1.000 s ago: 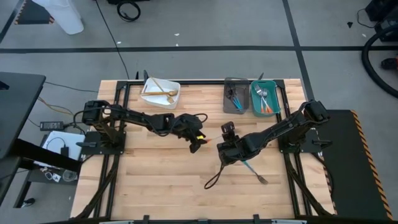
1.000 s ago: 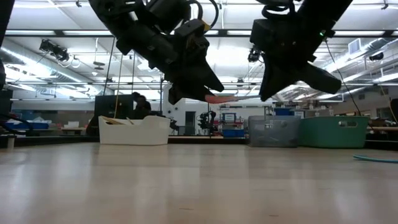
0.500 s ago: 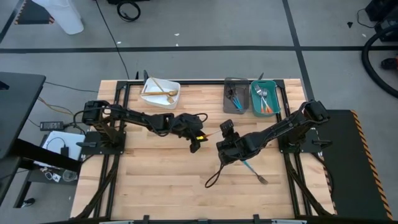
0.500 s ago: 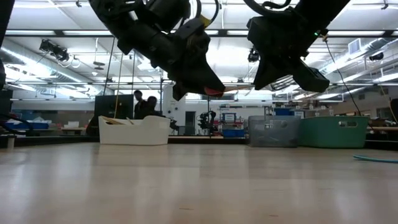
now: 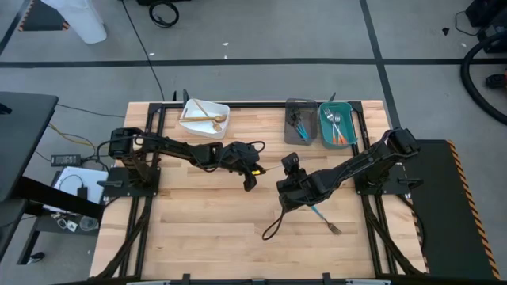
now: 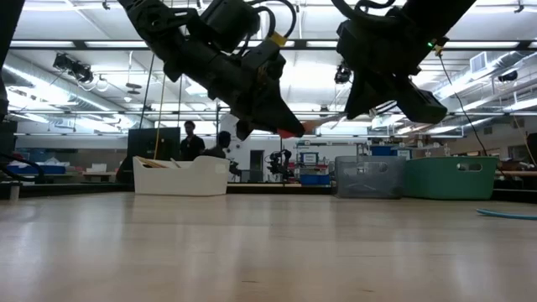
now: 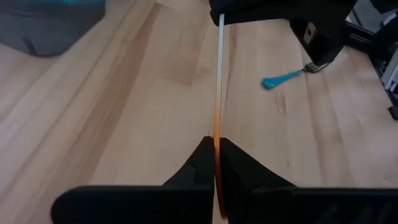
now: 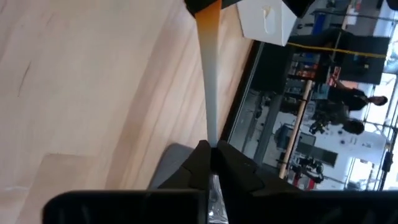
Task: Sort silverware by color (type)
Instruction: Put the orange fork into the green bin
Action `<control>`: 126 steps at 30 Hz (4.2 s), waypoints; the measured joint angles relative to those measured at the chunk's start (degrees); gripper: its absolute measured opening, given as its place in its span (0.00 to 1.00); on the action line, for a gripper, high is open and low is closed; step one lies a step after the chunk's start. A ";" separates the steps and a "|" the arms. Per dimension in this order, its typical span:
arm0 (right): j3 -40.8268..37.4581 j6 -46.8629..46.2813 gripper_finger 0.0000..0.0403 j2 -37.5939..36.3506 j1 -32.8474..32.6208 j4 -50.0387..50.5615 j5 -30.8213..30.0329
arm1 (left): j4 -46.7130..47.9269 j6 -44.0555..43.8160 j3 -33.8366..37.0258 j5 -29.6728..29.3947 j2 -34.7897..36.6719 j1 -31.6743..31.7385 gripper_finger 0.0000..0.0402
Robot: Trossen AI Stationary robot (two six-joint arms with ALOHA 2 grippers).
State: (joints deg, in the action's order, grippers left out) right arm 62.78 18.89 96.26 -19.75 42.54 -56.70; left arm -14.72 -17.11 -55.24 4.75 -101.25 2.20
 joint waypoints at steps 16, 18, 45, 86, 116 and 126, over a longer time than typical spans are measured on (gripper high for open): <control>0.11 -8.26 0.50 -0.90 -4.00 -2.58 -4.12 | -1.69 1.75 -0.17 0.91 0.02 2.19 0.03; 0.11 -10.34 0.53 -2.21 -4.52 -2.79 -4.09 | -1.67 2.29 -0.15 0.79 0.02 2.53 0.03; 0.09 -54.22 0.48 -19.14 -5.42 5.53 -1.78 | -20.01 12.46 -0.09 -0.63 0.42 7.65 0.03; 0.02 -24.56 0.39 -19.62 2.96 -30.32 2.08 | -44.61 40.60 -0.09 -18.05 0.42 5.94 0.03; -19.33 -6.59 0.39 -35.76 18.84 -67.06 29.12 | -51.11 28.57 -0.09 -12.40 0.87 7.02 0.03; -19.34 -4.92 0.39 -29.67 21.67 -77.03 30.85 | -51.02 31.24 -0.09 -15.51 0.87 6.96 0.03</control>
State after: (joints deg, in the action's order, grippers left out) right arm 43.44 13.97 66.59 1.92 -34.48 -25.86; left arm -65.73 14.13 -55.33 -10.76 -100.38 9.16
